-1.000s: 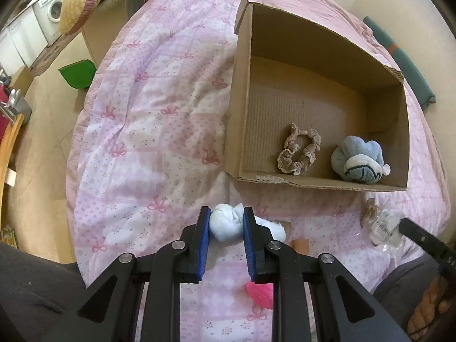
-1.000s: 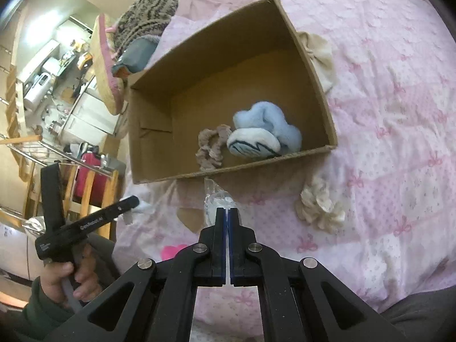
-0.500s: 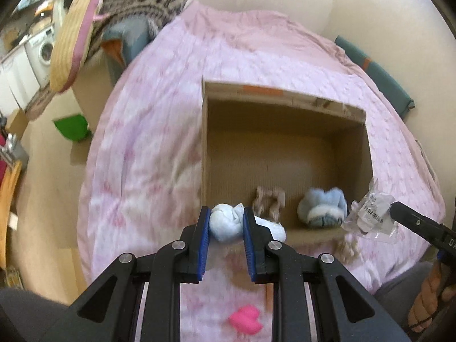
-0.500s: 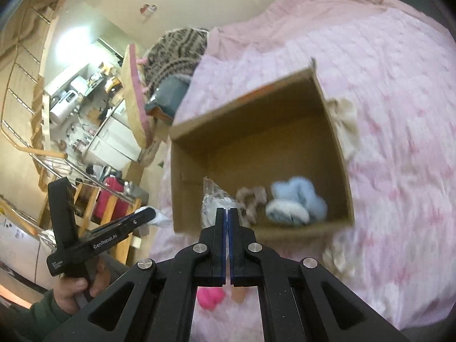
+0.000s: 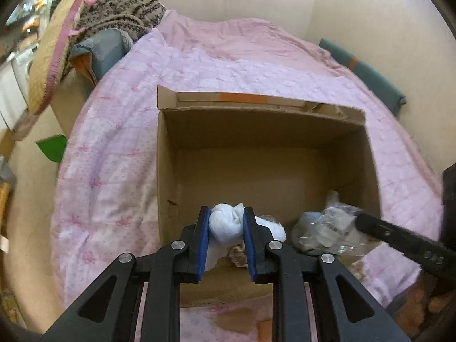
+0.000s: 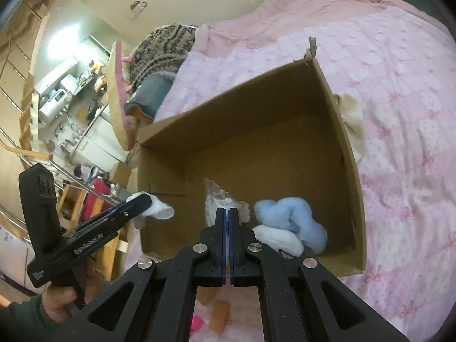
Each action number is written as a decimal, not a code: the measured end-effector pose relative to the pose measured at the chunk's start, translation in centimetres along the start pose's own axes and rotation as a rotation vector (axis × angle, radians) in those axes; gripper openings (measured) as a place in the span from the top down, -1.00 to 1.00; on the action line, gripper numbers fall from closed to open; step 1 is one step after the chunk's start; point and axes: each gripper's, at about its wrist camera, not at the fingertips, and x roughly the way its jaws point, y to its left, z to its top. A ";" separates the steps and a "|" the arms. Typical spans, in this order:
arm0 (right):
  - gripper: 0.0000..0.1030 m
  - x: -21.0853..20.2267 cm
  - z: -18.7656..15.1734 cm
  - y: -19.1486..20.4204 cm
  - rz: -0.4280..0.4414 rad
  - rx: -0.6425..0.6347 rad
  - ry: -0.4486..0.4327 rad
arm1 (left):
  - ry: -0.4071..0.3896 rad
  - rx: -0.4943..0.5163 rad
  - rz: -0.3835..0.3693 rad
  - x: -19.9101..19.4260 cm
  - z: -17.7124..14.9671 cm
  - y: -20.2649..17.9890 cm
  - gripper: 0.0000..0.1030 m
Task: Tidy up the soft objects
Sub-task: 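Lower the sock and plastic bag into the box and open both tools, then move the left tool to the pink heart sponge and grasp it, then grasp the cream lace scrunchie with the right tool while the left tool holds the heart sponge, then lower the heart sponge and scrunchie into the box and open both tools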
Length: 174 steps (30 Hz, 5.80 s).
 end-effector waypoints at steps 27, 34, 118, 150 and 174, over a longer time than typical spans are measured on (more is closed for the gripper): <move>0.93 0.7 -0.4 0.3 -0.073 -0.041 0.034 | 0.057 0.057 0.061 1.5 -2.1 -0.4 0.30; 0.93 0.6 -0.7 1.0 -0.079 -0.081 0.036 | -0.017 0.102 0.078 0.1 -2.0 -1.4 -0.24; -0.68 -2.1 -5.9 -3.3 -0.341 0.121 0.154 | 0.327 0.022 0.006 -1.9 -12.9 -1.9 0.22; 0.84 0.9 -7.9 -3.4 -0.308 0.037 0.317 | 0.253 -0.146 0.024 -2.6 -9.2 2.9 0.22; 0.83 -6.1 -0.9 6.5 -0.078 -0.227 -0.021 | 0.064 -0.106 0.073 -5.6 -2.3 2.0 0.23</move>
